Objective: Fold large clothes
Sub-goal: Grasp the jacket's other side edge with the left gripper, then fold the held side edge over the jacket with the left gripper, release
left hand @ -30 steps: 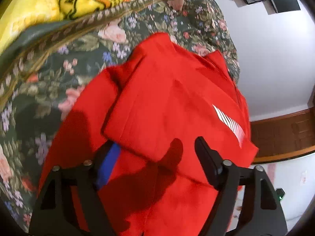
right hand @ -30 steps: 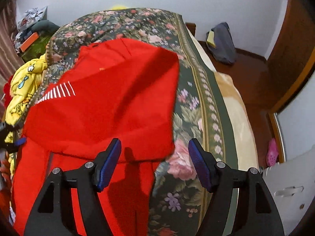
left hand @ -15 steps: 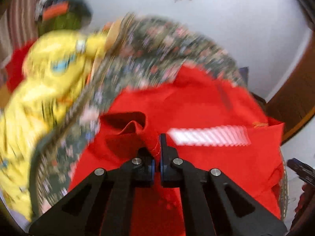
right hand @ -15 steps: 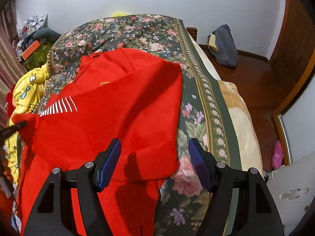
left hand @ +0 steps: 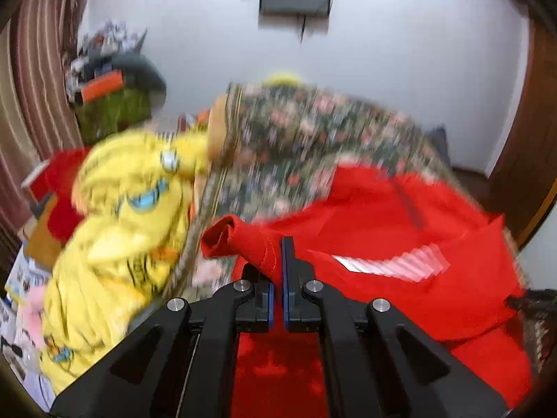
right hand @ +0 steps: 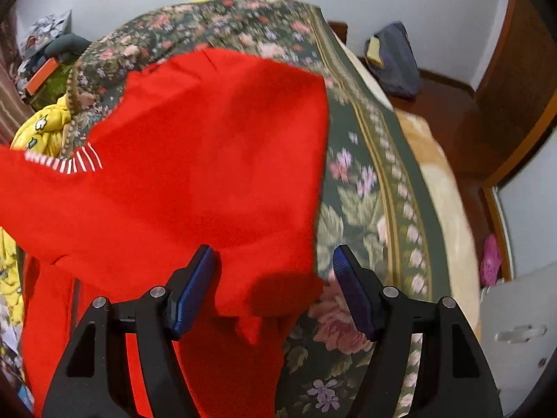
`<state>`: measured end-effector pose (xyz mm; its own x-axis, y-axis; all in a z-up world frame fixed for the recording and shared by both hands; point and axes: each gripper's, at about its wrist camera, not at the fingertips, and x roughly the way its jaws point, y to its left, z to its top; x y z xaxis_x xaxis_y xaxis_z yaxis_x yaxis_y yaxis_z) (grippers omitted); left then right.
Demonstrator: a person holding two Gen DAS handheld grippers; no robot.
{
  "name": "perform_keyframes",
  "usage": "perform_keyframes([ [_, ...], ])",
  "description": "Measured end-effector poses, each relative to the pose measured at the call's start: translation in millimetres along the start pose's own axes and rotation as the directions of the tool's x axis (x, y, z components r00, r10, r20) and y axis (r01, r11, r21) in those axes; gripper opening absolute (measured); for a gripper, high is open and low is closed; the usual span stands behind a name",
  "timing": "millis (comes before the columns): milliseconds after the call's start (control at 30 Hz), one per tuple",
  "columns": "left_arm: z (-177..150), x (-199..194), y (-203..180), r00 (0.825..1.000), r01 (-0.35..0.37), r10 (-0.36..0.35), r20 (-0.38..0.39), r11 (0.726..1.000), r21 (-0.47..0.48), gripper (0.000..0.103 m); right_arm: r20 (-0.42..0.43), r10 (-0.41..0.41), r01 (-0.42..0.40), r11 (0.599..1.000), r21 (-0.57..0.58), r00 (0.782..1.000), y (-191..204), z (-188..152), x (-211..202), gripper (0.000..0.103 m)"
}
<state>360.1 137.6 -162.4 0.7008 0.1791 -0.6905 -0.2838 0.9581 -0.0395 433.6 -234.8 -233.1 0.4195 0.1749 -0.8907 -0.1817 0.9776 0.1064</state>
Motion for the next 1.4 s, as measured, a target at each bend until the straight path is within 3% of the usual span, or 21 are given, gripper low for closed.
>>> perform_keyframes([
  [133, -36, 39, 14, 0.991, -0.026, 0.026, -0.135, 1.0, -0.003, 0.002, 0.003, 0.047, -0.047, 0.998, 0.051, 0.999, -11, -11, -1, 0.067],
  [233, -66, 65, 23, 0.969, -0.017, 0.01, -0.246, 1.0, -0.026, 0.003, 0.003, 0.053, -0.053, 0.996, 0.065, 0.999, -16, -17, -6, 0.068],
  [367, -92, 75, 32, 0.948, -0.002, -0.012, -0.319, 0.999, -0.043, 0.013, -0.008, 0.04, -0.039, 0.998, 0.057, 0.999, -18, -22, -11, 0.068],
  [433, -96, 70, 36, 0.949, -0.015, 0.005, -0.315, 0.999, -0.029, 0.029, -0.015, 0.033, -0.032, 0.998, 0.055, 0.999, -20, -24, -13, 0.068],
  [500, -96, 65, 41, 0.947, -0.042, 0.037, -0.319, 0.999, -0.009, 0.057, -0.022, 0.025, -0.024, 0.998, 0.052, 0.999, -20, -24, -15, 0.068],
  [533, -95, 62, 45, 0.946, -0.061, 0.059, -0.32, 0.998, 0.002, 0.06, -0.022, 0.021, -0.02, 0.999, 0.048, 1.0, -20, -23, -16, 0.068],
  [667, -86, 52, 60, 0.943, -0.079, 0.079, -0.324, 0.997, 0.012, 0.06, 0.002, -0.006, 0.006, 1.0, 0.02, 1.0, -18, -16, -28, 0.068],
  [800, -65, 38, 64, 0.954, -0.065, 0.064, -0.294, 0.998, 0.004, 0.061, 0.06, 0.002, -0.002, 1.0, 0.008, 0.998, -15, -3, -48, 0.068],
  [1067, 0, 17, 33, 0.984, 0.052, -0.048, -0.171, 0.998, 0.018, 0.075, 0.185, 0.01, 0.003, 0.997, -0.075, 0.983, 10, 42, -78, 0.068],
  [1167, 18, 25, 12, 0.983, 0.105, -0.098, -0.155, 0.994, 0.032, 0.083, 0.215, 0.008, 0.018, 0.993, -0.12, 0.977, 25, 62, -78, 0.068],
  [1400, 46, 75, -36, 0.963, 0.2, -0.19, -0.193, 0.979, 0.036, 0.083, 0.228, 0.056, -0.019, 0.987, -0.16, 0.972, 52, 100, -50, 0.068],
])
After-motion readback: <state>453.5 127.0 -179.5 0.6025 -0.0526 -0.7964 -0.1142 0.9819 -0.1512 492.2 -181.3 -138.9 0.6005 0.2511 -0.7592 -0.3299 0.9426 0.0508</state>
